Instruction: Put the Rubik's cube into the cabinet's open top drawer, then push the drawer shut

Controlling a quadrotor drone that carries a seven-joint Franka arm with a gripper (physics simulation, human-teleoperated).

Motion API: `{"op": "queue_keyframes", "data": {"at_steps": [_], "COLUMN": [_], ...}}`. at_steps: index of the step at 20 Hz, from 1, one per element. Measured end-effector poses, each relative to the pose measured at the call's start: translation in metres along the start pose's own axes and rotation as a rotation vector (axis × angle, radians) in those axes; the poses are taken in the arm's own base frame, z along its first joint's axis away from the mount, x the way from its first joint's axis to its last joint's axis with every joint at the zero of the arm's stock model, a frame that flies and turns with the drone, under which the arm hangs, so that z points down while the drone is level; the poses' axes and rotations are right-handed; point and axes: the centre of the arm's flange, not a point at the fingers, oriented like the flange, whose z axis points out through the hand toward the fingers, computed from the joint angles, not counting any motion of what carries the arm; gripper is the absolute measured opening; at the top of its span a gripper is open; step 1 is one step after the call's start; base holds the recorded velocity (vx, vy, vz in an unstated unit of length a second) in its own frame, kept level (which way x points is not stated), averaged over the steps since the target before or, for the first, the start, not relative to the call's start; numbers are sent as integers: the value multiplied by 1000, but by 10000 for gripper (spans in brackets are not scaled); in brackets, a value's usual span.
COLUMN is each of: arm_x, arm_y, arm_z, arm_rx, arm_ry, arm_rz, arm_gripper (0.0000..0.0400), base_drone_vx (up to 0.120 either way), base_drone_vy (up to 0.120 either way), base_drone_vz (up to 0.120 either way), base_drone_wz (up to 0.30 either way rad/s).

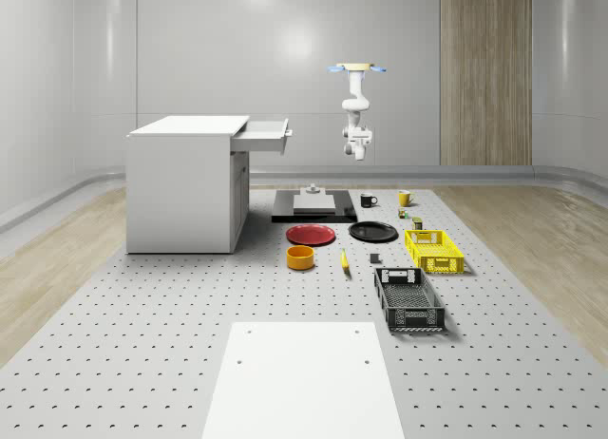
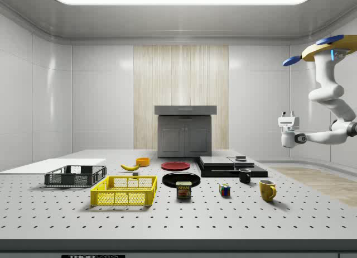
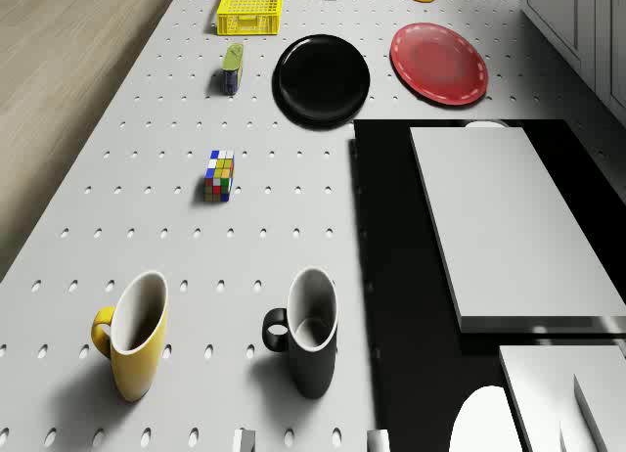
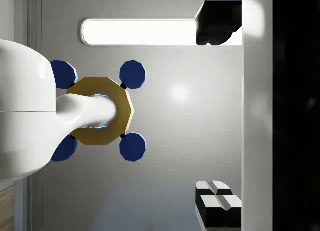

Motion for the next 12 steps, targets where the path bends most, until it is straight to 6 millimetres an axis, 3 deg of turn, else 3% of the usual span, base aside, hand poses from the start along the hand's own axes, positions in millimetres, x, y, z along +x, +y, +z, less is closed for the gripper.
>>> {"op": "queue_keyframes", "data": {"at_steps": [11,12], "arm_x": [-1,-1], "arm_y": [1,1], "arm_z": [-71,-75], "arm_rx": [6,7], "arm_ry": [6,7], "arm_rz": [0,0], "arm_gripper": [400,400], "base_drone_vx": [0,120], "base_drone_vy": [0,80], "base_drone_vz": [0,0], "base_drone_wz": [0,0]}}
